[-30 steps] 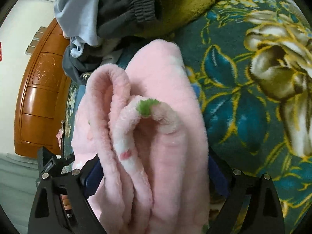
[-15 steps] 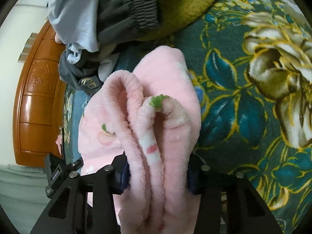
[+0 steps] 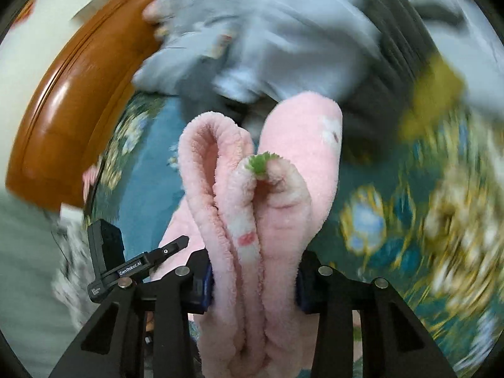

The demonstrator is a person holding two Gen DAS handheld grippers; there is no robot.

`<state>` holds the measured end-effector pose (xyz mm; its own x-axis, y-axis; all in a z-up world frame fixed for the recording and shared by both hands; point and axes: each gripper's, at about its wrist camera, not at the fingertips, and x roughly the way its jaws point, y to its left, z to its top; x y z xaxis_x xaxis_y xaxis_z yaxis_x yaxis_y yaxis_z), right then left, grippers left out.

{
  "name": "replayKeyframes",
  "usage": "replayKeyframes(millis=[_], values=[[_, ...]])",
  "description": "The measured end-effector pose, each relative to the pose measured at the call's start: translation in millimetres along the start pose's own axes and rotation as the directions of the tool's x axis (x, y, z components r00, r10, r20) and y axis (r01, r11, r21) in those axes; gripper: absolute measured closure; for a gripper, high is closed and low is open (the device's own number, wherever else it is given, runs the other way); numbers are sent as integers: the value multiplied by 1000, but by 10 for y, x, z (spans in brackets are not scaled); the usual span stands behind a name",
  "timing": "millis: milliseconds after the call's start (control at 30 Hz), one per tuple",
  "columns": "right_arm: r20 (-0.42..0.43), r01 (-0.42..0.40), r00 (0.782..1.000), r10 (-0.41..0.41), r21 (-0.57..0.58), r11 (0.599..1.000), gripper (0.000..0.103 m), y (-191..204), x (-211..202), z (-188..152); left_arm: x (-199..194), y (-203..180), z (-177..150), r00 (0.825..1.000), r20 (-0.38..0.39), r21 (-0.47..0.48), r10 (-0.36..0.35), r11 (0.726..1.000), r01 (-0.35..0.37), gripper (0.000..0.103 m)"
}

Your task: Fold clothes

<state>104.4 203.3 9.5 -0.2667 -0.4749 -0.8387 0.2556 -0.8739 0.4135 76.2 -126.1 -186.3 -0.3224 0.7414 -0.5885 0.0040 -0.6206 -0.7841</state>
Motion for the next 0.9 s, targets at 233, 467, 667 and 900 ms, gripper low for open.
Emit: replayKeyframes(millis=[233,467,667,900], values=[[-17,-83,997,81,-280,956,62,1347,526,819,-1109,484,569,960,278,-82,14,997,9,75],[-248,-227,961,121,-466,855,62,3102,2299,1222,-2153,1711,1221,902,359,-326,239,938,-119,75],[-304,-323,938,169,-585,744,62,4180,3147,1521,-2898,2219,1578,788,477,-422,390,888,-183,75],[-332,-384,921,203,-692,611,61,5203,3902,1854,-3168,2613,1963,657,555,-467,511,844,-262,75]])
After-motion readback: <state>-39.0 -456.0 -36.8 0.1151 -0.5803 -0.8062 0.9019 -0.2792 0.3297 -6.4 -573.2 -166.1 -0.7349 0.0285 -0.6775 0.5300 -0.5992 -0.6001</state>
